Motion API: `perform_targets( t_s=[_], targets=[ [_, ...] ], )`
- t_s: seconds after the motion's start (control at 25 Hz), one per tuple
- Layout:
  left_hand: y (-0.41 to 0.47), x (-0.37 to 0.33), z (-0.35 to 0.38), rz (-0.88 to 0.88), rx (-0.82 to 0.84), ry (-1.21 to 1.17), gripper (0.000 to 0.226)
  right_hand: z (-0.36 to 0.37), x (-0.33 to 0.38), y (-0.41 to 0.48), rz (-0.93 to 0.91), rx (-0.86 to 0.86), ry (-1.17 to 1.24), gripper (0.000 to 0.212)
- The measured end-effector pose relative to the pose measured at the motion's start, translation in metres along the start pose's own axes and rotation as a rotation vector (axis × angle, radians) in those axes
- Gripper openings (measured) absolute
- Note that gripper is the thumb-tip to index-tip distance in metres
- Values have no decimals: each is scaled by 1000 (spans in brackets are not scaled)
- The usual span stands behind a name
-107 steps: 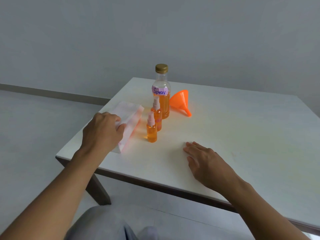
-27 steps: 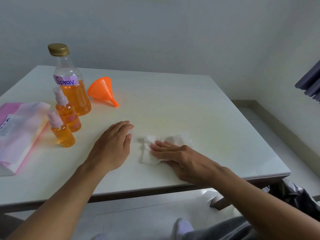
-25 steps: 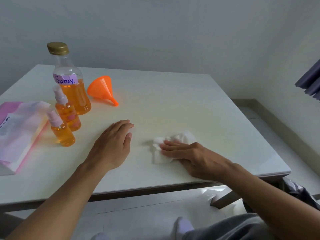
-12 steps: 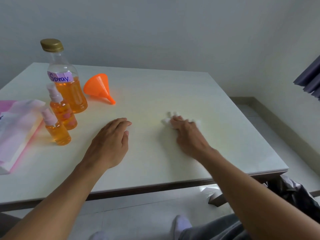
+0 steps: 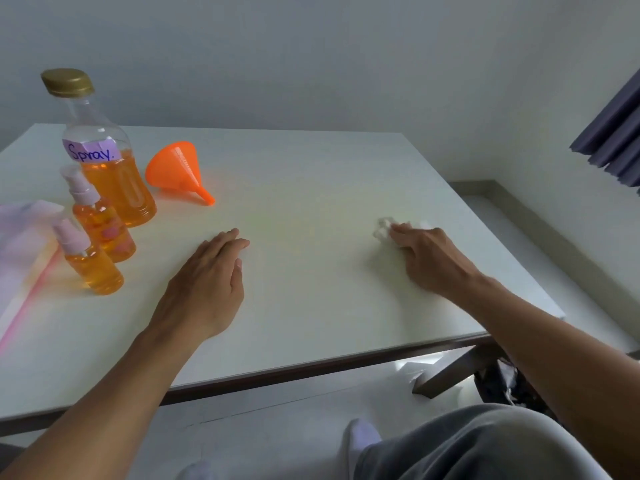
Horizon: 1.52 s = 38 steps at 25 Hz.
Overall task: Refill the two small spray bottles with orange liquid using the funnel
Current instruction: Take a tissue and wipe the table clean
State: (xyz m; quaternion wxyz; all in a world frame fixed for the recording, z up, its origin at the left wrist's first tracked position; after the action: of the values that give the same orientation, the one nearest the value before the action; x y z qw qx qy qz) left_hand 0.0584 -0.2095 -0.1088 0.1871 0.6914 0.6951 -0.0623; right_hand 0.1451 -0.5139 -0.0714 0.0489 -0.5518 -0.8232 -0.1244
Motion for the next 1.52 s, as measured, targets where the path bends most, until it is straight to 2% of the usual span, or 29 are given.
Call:
perform_targets(
  t_s=[0.12, 0.16, 0.2, 0.24, 0.32, 0.4, 0.44, 0.52, 0.64, 0.72, 0.88, 0.96, 1.04, 1.08, 1.16, 1.28, 1.32, 1.44, 1.52],
  targets=[
    [0, -1, 1, -14, 0, 2, 47, 2, -22, 41, 398, -46, 113, 40],
    [0, -1, 1, -17, -2, 2, 47, 6, -8, 52, 453, -61, 160, 38],
    [0, -1, 1, -19, -2, -2, 47, 13, 17, 62, 432, -60, 196, 37],
    [1, -1, 1, -24, -2, -12, 47, 22, 48, 71, 358, -39, 213, 38],
    [2, 2, 0, -40, -9, -36, 47, 46, 119, 72, 73, 30, 241, 48],
    [2, 3, -2, -44, -12, -35, 49, 67, 172, 41, -194, 112, 212, 54],
    [2, 4, -2, -40, -10, -17, 50, 68, 182, 20, -264, 139, 215, 55],
    [1, 4, -1, -34, -1, 16, 51, 55, 172, -17, -335, 137, 240, 63],
    [0, 4, 1, -8, 13, 60, 51, 34, 118, -48, -374, 76, 110, 71],
    [1, 5, 2, 3, 17, 99, 52, 24, 68, -39, -304, 42, 51, 72],
    [2, 3, 2, -10, 20, 114, 52, 8, -34, 5, 75, 12, 20, 73],
    [2, 1, 0, -14, 13, 114, 52, 5, -59, 27, 335, -55, 51, 57],
    [3, 0, -1, -16, 1, 113, 51, 9, -44, 39, 509, -128, 100, 40],
    [4, 0, -2, -17, -1, 109, 51, 16, -20, 44, 488, -113, 134, 36],
    [4, 1, -1, -18, -5, 95, 51, 39, 55, 44, 249, -13, 194, 37],
    [5, 1, -3, 1, -20, 72, 51, 71, 161, -11, -225, 135, 248, 60],
    [4, 1, -3, 2, -18, 69, 51, 72, 177, -35, -295, 192, 235, 67],
    [1, 1, -3, 3, -7, 71, 50, 50, 159, -82, -433, 198, 142, 83],
    [0, 1, -4, 3, -7, 78, 50, 35, 111, -80, -418, 176, 56, 84]
  ],
)
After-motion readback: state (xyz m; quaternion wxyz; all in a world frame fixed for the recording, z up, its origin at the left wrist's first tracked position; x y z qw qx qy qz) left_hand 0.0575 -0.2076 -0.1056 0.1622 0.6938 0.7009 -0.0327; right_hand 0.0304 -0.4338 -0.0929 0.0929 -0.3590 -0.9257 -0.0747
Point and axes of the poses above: each hand's wrist, its own y-axis towards the middle knuckle, its own z-axis out of the palm, x = y × z, the point moved 7 cm from there along y, towards the middle knuckle, and after that the axes turned 5 degrees about z, right-handed, at the moved point
